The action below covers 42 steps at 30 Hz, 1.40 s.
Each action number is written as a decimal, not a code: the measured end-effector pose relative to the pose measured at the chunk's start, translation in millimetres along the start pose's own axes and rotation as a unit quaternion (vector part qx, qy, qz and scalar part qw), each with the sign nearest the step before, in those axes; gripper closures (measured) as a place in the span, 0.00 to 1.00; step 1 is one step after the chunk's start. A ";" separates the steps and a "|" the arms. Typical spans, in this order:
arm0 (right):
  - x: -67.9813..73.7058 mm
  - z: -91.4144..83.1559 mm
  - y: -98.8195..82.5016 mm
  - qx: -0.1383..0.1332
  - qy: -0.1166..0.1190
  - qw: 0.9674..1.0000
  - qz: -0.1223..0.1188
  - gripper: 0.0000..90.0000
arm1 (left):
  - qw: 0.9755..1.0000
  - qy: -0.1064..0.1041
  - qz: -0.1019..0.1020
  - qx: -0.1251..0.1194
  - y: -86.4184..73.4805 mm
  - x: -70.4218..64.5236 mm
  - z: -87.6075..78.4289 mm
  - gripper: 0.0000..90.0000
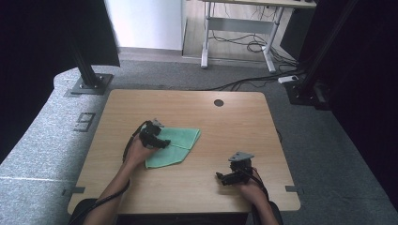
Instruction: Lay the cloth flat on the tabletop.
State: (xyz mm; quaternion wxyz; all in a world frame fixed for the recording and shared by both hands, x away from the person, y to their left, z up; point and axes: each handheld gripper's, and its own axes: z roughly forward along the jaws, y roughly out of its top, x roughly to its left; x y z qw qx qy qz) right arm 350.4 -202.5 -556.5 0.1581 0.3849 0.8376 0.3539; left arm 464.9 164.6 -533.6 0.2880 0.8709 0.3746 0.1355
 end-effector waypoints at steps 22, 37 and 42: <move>0.0 0.0 0.0 0.000 0.000 1.000 0.000 0.00 | 0.988 -0.101 0.118 -0.006 26.6 -111.6 0.9 0.52; -0.1 0.1 0.0 0.000 0.000 1.000 0.000 0.00 | 0.990 -0.111 0.074 -0.049 70.9 -74.3 -27.2 0.97; -0.1 0.2 0.0 -0.001 0.000 1.000 -0.001 0.00 | 0.994 -0.076 0.059 -0.058 93.0 -44.6 -38.1 0.97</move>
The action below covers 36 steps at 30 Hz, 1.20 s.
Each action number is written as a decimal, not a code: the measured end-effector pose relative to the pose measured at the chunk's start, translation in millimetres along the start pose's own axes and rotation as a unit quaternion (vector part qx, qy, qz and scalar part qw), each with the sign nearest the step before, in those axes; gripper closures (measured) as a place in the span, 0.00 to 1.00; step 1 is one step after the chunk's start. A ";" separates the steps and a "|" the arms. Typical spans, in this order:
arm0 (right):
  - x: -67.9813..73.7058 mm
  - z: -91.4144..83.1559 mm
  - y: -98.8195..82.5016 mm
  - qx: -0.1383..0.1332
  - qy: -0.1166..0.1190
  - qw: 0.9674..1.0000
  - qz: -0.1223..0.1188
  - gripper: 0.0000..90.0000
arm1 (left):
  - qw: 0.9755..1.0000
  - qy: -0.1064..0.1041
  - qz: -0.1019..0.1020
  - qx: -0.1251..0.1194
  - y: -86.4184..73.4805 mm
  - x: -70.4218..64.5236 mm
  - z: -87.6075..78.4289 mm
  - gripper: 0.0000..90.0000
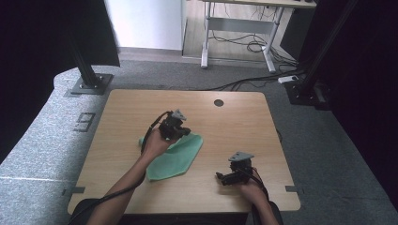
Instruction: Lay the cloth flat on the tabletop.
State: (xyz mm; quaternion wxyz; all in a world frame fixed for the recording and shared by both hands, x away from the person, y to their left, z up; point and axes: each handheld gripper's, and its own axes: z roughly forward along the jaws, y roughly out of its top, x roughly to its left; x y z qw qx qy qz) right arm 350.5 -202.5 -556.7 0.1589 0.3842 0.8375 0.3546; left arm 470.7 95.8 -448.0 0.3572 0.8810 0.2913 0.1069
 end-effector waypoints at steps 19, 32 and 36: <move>-0.1 0.0 -0.1 -0.001 0.000 1.000 0.000 0.00 | 0.998 0.056 -0.018 0.001 9.5 57.9 -2.2 0.58; 0.2 -0.1 0.0 0.001 0.000 1.000 0.001 0.00 | 0.997 0.047 -0.050 0.022 -83.9 53.9 -12.7 0.23; 0.2 -0.3 -0.1 0.001 0.001 1.000 0.000 0.00 | 0.994 0.073 -0.077 0.030 -114.4 67.4 -15.4 0.23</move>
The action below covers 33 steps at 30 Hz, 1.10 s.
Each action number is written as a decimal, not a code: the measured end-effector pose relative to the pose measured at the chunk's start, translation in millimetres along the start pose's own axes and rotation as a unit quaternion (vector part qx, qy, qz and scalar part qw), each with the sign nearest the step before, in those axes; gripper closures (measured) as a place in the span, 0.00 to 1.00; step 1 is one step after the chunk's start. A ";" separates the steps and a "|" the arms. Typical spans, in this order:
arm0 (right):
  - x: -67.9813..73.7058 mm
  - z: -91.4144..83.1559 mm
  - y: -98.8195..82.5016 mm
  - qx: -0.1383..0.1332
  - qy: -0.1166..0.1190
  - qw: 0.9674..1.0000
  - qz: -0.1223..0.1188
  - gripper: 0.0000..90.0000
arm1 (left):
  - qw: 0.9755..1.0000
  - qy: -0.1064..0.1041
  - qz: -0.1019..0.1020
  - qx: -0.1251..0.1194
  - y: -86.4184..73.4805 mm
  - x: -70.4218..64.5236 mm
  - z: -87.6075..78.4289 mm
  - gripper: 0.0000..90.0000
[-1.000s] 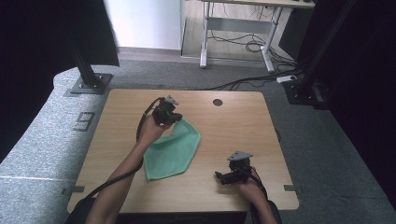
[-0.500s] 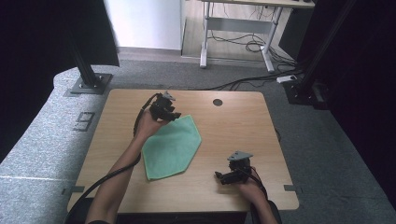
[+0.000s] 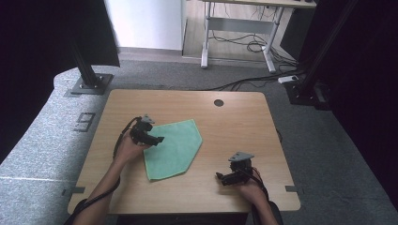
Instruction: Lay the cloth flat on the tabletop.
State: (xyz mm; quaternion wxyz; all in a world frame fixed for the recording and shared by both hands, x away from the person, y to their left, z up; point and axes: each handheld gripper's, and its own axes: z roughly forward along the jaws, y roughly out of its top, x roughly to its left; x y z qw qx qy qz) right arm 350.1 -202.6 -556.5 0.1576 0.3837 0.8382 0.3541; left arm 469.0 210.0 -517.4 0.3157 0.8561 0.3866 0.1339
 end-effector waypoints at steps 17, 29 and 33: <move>0.0 0.0 0.0 0.000 0.000 1.000 0.000 0.00 | 1.000 0.009 -0.013 0.000 -39.7 -25.1 -4.0 0.23; -0.1 0.1 0.1 0.000 0.000 1.000 0.001 0.00 | 0.994 0.063 -0.077 -0.037 -24.0 16.6 -21.4 0.26; -0.2 0.2 0.1 -0.001 -0.001 1.000 0.001 0.00 | 0.991 0.078 -0.104 -0.036 -22.4 38.3 -15.8 0.26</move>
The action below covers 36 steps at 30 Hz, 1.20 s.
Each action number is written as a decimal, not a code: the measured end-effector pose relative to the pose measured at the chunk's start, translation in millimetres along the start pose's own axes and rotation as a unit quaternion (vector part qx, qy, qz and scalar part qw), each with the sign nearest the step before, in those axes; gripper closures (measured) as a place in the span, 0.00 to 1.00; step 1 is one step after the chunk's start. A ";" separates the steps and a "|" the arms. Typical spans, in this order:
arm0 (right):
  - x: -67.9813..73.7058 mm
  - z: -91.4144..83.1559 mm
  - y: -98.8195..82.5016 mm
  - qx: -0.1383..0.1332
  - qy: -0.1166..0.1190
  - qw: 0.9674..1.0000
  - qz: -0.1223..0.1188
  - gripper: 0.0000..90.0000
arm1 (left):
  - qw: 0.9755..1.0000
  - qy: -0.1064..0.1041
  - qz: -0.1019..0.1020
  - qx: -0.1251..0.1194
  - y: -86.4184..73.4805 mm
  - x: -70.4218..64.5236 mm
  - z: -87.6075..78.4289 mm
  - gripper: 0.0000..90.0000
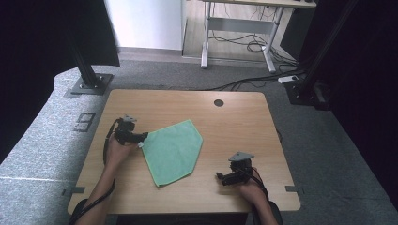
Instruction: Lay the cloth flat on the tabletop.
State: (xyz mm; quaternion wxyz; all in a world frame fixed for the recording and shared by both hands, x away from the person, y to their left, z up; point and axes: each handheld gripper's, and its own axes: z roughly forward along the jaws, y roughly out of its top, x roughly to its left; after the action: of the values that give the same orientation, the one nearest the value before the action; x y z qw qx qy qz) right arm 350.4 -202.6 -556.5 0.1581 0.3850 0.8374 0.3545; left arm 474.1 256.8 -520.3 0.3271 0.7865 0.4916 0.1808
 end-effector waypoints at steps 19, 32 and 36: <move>-0.2 0.3 0.2 0.000 -0.002 1.000 0.001 0.00 | 0.999 0.033 -0.015 0.026 -15.1 18.9 9.8 0.27; -2.1 -3.8 4.6 0.013 -0.005 1.000 0.010 0.11 | 0.999 0.037 -0.020 0.015 -33.7 8.5 -3.1 0.27; -6.4 -3.8 10.3 0.012 0.005 0.999 0.031 0.14 | 0.999 0.032 -0.015 0.015 -42.6 1.7 -11.3 0.27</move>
State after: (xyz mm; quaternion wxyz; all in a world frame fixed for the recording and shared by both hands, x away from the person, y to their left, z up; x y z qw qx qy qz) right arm 358.0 -204.6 -546.6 0.1387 0.4108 0.8299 0.3511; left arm 440.1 275.0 -541.7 0.3020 0.7779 0.5159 0.1935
